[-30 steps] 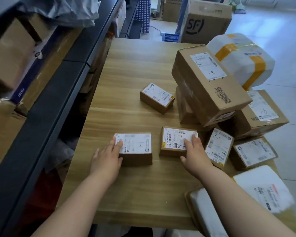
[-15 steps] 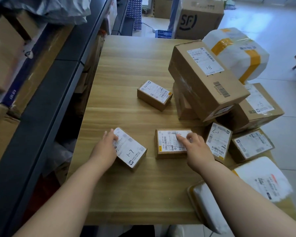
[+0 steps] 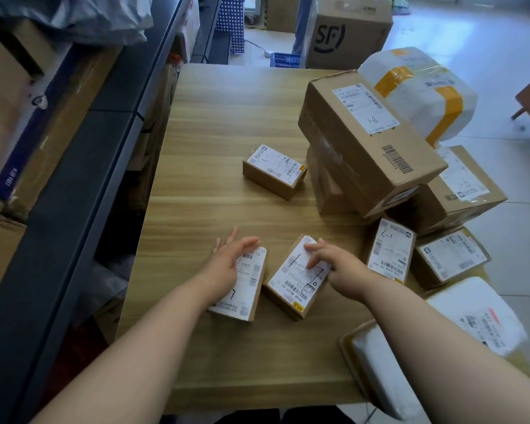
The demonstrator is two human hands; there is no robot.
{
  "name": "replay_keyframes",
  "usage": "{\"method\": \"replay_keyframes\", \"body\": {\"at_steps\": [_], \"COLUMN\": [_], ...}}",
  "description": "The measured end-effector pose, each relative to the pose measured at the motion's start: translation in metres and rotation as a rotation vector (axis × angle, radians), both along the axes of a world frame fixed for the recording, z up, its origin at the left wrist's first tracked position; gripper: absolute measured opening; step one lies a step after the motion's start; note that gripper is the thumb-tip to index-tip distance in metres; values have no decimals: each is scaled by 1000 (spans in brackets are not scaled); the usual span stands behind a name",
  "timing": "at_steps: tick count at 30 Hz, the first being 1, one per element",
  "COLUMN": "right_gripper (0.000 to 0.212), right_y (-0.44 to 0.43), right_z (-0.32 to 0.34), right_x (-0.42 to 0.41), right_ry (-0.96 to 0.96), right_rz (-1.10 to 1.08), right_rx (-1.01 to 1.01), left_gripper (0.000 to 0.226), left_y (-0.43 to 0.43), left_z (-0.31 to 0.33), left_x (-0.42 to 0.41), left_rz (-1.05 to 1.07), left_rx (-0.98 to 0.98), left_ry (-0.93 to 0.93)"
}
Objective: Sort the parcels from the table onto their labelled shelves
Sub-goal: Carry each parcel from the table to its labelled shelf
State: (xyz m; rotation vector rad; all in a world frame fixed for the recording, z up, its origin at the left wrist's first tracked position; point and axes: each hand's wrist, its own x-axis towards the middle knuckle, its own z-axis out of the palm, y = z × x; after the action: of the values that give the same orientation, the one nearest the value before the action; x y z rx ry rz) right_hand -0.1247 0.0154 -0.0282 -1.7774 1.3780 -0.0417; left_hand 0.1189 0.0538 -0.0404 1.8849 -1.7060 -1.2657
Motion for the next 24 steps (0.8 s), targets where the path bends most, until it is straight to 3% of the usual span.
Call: {"method": "replay_keyframes", "body": {"at_steps": [3,5,7,9,13,18,21,24], "right_gripper": [62,82,92,91,49,65,86,86], "right_y": [8,21,34,43,67,71,64,59], "right_z": [-6,-10,-13,-26,-41,-33,-22,-10], "right_x": [12,19,26,31,40,32,22,17], "right_ry": [-16,5,-53,-140,-300,-418,-536,-649], "right_rz": [-39,-311,-690,-897,-882,-767,-719,-635], "right_rx": [-81,-208,-100,162,465,395,404,400], "left_gripper": [66,70,70,65,42,39,42,35], "left_y": [1,9,20,33,53,63,68,78], "left_z": [-6,-14,-19,-25,-32,-25,-14,2], "left_x": [-3,1,7,10,5,2,2,-9], "left_rz": [143,320,515,616,566,612,667,707], "left_rx": [-72,-34,57,149,261,233,206,146], "left_ry": [-27,-29,28,136,320,452,607,710]}}
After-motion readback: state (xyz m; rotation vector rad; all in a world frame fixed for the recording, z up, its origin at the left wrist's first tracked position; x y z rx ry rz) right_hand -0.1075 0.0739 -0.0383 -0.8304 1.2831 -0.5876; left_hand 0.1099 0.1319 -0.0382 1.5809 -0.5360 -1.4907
